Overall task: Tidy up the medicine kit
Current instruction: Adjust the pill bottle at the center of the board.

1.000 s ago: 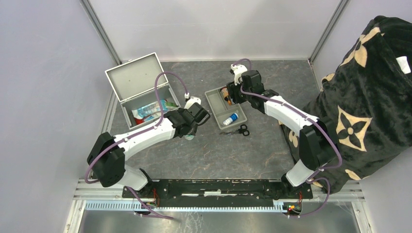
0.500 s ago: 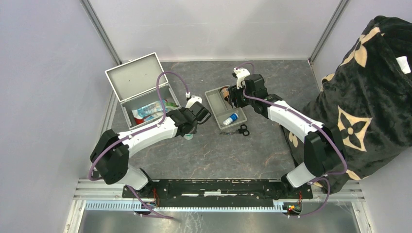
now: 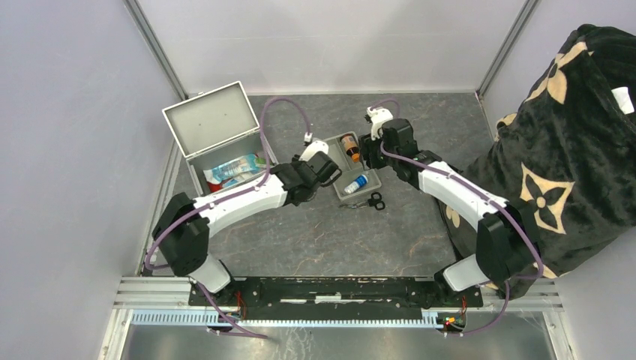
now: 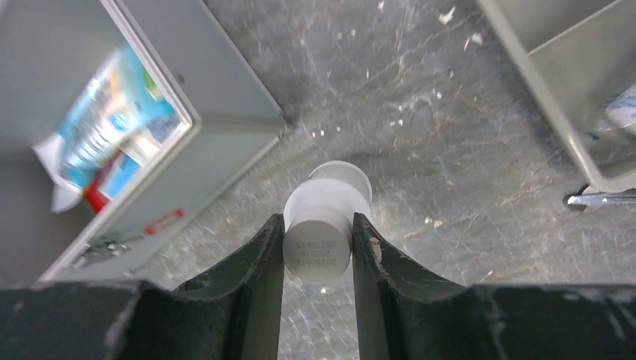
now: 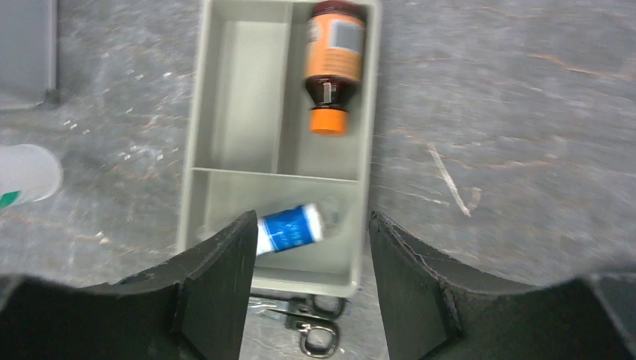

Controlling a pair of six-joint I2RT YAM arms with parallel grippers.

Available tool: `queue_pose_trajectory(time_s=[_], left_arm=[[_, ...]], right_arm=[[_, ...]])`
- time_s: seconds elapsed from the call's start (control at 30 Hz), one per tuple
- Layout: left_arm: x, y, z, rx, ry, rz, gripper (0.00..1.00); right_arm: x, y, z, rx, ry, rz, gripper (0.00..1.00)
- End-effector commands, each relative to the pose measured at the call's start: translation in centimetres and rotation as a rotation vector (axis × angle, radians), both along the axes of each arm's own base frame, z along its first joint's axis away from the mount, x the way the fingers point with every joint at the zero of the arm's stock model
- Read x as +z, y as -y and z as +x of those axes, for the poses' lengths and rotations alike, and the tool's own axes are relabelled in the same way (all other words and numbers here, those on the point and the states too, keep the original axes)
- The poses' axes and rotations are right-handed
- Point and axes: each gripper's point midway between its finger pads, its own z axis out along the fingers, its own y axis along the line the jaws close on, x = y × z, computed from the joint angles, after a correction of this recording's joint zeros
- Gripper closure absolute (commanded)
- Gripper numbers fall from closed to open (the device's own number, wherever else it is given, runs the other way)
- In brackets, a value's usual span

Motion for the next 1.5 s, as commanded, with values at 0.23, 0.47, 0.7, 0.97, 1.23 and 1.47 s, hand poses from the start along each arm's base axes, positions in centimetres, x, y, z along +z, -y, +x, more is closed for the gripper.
queue_pose_trajectory(time_s=[0.23,0.47,0.7,0.97,1.23,1.47], left_arm=[[1.5,3.6,2.4,-0.081,0.235,0.388,0.91],[-1.1,5.4,0.9,-0.168,0.248,0.564,0.92],[-3.8,7.9,-1.0,-0.263,0.211,0.584,0.71],[-3.9,9.3,-2.1,-0.283,0.185,0.499,0.46],[-4.1,9.6,-2.6,-0.288,0.151,0.438,0.38],[-2.9,10.6,-3.4,-0.299,0.122,0.310,0.29]], right_arm=[[9.9,14.6,-2.7,-0.649,0.338,0.084,0.31],[16.0,18.7,-6.1,-0.747,0.512,0.131,0.29],[15.7,18.0,-6.0,-0.707,0.496,0.136,0.28],[15.1,16.8,-5.2,-0.655,0.464,0.136,0.27],[14.7,16.2,-4.8,-0.626,0.446,0.137,0.26],[14.2,15.6,-4.4,-0.600,0.425,0.134,0.25]])
